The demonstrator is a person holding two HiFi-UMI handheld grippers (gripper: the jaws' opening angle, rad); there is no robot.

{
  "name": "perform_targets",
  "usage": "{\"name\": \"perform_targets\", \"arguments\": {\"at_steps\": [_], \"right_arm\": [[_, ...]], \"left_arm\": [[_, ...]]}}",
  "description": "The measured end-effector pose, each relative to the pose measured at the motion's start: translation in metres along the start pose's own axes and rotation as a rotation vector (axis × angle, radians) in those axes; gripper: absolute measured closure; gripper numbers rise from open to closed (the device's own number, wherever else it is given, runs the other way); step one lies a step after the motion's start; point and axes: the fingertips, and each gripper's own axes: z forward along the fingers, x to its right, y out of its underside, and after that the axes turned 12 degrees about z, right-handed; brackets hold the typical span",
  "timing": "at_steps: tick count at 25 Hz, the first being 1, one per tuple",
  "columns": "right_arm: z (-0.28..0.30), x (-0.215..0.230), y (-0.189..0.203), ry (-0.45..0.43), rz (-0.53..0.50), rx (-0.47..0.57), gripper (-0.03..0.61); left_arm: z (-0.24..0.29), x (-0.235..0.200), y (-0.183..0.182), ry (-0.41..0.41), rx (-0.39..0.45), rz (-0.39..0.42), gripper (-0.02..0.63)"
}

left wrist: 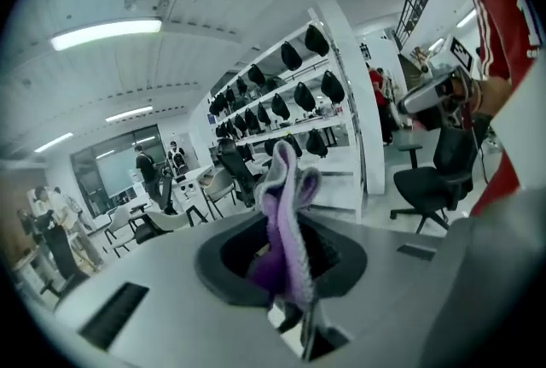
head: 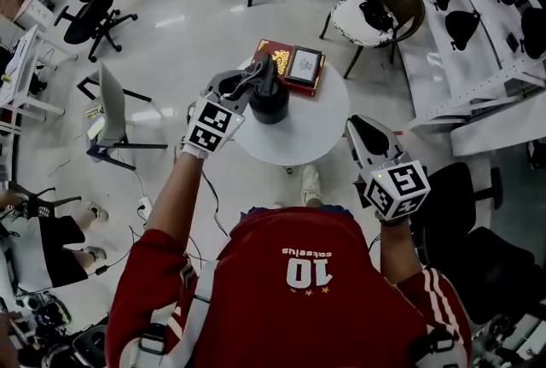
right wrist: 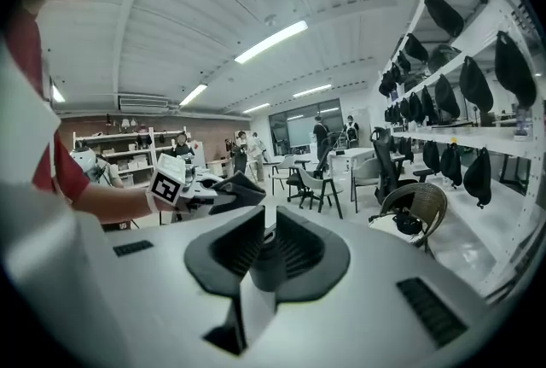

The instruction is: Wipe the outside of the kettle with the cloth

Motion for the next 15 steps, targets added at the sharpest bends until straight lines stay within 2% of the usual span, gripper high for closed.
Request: {"name": "perform_targets", "arguments": {"at_steps": [6,15], "right_arm": [[0.007,0.023,-0.007,0.002,0.013,-0.004,0.526],[0.004,0.052,0.004,0.037,0.052,-0.035,0.526]], "left_arm": [[0.054,0.0,0.034,0.049,-0.128,0.074,0.551],[0.104,0.002,0.07,0.094,-0.235,0.054,0.551]]}}
